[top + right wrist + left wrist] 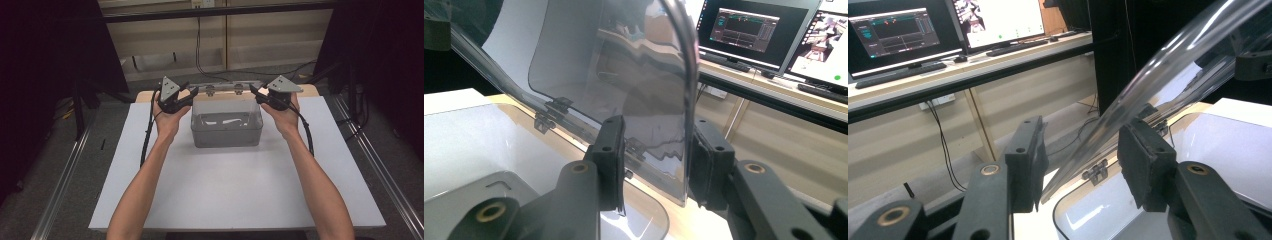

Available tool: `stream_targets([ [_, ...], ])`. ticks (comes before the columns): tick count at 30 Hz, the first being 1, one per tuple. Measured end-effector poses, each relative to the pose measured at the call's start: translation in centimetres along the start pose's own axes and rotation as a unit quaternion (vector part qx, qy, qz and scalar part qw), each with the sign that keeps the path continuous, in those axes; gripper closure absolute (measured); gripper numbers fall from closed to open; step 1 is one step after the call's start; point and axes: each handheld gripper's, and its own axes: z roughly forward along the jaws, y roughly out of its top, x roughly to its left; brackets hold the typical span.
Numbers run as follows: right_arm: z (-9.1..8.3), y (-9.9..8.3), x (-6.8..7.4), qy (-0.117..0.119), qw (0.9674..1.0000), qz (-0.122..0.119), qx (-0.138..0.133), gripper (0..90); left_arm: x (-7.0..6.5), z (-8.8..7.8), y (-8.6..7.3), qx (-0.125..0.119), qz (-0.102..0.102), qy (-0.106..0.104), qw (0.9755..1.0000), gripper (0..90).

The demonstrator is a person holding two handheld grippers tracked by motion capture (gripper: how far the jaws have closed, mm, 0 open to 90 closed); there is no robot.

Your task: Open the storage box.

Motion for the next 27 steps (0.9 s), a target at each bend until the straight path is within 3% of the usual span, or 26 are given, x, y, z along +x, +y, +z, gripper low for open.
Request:
stream_targets([
  [12,0.3,0.2,-0.3,-0.001,1.0000,0.008,-0.003,61.9,0.5,0.8,-0.8,-0.004,-0.006,0.001,1.0000,62.6],
  [20,0.6,0.6,-0.6,0.001,1.0000,0.006,-0.002,63.1,0.9,1.5,-0.6,0.001,0.002,-0.004,1.0000,63.8],
  [27,1.0,0.8,-0.9,-0.004,1.0000,0.008,-0.005,63.5,1.0,1.9,-0.4,-0.005,-0.004,-0.005,1.0000,68.2],
])
